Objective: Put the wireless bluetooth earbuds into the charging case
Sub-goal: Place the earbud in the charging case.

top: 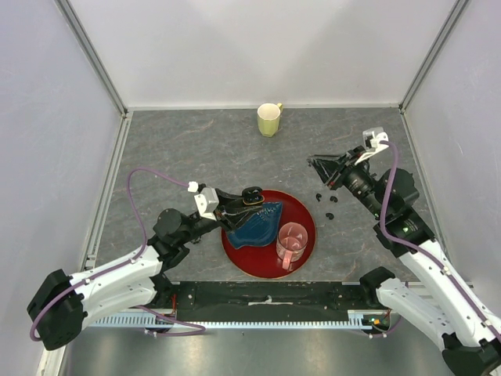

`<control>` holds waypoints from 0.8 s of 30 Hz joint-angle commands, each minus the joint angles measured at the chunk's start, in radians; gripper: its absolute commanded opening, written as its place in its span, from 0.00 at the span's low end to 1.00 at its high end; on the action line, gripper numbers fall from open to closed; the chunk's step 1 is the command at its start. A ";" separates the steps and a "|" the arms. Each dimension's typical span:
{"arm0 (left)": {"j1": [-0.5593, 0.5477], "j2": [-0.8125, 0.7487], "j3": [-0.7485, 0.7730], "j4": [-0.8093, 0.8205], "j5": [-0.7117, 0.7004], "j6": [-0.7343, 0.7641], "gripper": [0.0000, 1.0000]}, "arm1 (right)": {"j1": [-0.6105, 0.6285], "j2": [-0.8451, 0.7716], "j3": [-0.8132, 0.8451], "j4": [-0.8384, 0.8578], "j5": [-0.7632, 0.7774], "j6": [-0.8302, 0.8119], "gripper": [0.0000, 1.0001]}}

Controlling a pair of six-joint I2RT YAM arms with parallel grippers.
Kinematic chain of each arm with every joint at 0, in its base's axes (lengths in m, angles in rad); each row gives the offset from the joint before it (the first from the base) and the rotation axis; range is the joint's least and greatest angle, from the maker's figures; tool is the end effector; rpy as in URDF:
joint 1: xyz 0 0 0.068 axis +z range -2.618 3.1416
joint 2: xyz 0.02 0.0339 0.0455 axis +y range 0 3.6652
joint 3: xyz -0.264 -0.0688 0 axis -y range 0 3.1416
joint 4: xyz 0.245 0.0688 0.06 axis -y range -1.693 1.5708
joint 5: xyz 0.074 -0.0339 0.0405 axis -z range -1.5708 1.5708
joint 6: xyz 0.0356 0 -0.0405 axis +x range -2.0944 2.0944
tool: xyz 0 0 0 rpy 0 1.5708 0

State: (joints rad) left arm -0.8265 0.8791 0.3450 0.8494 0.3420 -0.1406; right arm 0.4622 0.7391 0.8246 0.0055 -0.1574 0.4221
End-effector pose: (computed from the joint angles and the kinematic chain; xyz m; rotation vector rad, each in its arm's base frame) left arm 0.1235 -0.1517 0.2771 0.7340 1.1287 -1.0394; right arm 0.1520 0.0819 0.3820 -0.1630 1.5284 0.8269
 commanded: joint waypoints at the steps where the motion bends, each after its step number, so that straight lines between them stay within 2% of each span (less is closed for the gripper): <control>1: -0.002 0.000 0.034 0.073 0.011 -0.022 0.02 | 0.056 0.049 0.071 0.051 -0.039 -0.008 0.00; 6: -0.002 -0.006 0.029 0.069 0.008 -0.022 0.02 | 0.147 0.095 0.107 0.021 0.025 -0.049 0.00; 9: -0.003 -0.009 0.028 0.066 0.005 -0.020 0.02 | 0.260 0.118 0.122 0.016 0.110 -0.081 0.00; 18: -0.003 -0.005 0.035 0.066 -0.023 -0.019 0.02 | 0.568 0.178 0.122 0.063 0.418 -0.193 0.00; 24: -0.002 -0.003 0.035 0.066 -0.043 -0.017 0.02 | 0.705 0.213 0.116 0.131 0.608 -0.247 0.00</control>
State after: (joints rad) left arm -0.8265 0.8783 0.3450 0.8661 0.3355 -0.1410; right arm 1.1027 0.9375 0.9142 0.0463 0.2653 0.2363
